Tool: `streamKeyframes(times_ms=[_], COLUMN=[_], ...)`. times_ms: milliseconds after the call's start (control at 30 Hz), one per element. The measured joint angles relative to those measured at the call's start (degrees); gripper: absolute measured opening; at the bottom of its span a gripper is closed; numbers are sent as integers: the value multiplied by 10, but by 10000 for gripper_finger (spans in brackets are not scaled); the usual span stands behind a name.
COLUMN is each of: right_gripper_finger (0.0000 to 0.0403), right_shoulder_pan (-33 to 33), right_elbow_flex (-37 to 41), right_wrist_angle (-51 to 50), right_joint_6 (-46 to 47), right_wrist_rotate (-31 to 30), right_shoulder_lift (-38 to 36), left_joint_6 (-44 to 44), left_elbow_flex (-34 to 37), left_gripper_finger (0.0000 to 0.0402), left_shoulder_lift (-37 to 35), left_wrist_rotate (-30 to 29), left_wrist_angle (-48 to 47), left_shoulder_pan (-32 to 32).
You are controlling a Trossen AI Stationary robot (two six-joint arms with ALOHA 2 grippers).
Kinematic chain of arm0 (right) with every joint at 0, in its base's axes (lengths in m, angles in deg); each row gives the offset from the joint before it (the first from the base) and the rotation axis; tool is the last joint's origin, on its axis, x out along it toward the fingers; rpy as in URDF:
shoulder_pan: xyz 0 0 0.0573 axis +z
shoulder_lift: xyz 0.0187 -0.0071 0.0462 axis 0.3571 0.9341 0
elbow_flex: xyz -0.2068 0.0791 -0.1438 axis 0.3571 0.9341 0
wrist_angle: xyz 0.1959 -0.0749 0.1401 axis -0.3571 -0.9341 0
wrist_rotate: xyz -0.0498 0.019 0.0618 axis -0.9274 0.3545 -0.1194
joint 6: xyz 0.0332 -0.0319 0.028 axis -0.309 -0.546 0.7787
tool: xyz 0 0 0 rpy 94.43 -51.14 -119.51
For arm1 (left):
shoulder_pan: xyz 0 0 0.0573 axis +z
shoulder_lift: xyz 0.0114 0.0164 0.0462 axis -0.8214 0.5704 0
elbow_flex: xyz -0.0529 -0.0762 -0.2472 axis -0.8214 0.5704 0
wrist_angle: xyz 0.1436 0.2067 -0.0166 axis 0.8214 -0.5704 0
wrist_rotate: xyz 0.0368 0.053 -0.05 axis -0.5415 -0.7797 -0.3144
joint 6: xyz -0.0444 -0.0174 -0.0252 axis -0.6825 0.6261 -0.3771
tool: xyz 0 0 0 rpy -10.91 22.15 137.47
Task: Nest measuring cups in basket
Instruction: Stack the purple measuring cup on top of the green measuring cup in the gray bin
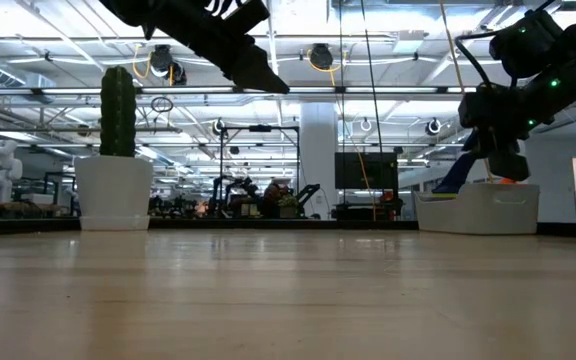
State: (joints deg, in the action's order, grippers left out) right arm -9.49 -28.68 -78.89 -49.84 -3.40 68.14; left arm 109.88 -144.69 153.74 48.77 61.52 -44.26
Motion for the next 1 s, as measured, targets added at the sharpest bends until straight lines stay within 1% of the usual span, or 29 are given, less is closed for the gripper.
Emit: streamKeyframes(times_ms=[133,233,300,500,567,700,833,900,1000], right_gripper_finger=[95,95,95,96,96,96,96,96,96], right_shoulder_pan=[0,0,2,36,56,90,112,125,145], right_elbow_flex=[0,0,0,-12,-29,-71,-114,-130,-161], right_wrist_angle=[0,-2,-7,-24,-49,-131,-208,-208,-184], right_joint_6=[34,53,64,109,127,177,273,339,481], right_wrist_rotate=[-6,-30,-34,-34,-41,-93,-100,-103,-106], right_shoulder_lift=[0,0,-1,-3,-3,-3,3,11,36], left_joint_6=[0,0,0,-2,-3,-2,-1,0,0], left_elbow_flex=[0,0,0,0,0,0,0,0,0], left_gripper_finger=[202,202,202,202,202,202,202,202,202], left_shoulder_lift=[0,0,0,0,0,0,0,0,0], left_wrist_rotate=[0,0,0,0,0,0,0,0,0], left_wrist_angle=[0,-1,-2,-2,-2,-2,0,1,1], left_shoulder_pan=[0,0,0,0,0,0,0,0,0])
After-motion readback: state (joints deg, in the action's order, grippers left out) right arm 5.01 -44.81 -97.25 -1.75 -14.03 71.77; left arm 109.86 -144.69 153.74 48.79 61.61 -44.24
